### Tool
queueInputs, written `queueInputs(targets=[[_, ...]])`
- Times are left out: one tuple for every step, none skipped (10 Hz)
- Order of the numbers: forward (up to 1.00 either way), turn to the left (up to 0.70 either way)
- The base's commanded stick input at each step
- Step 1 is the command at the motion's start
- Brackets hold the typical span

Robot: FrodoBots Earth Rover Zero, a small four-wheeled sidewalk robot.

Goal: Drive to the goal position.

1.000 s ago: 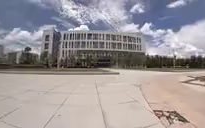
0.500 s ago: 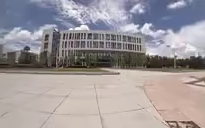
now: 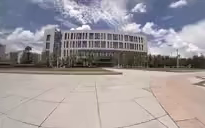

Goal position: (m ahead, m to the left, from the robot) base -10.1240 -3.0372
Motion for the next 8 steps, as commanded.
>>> queueInputs(targets=[[0.70, -0.20], [0.70, 0.01], [0.70, 0.11], [0.70, 0.13], [0.70, 0.09], [0.70, -0.30], [0.70, -0.35], [0.70, -0.35]])
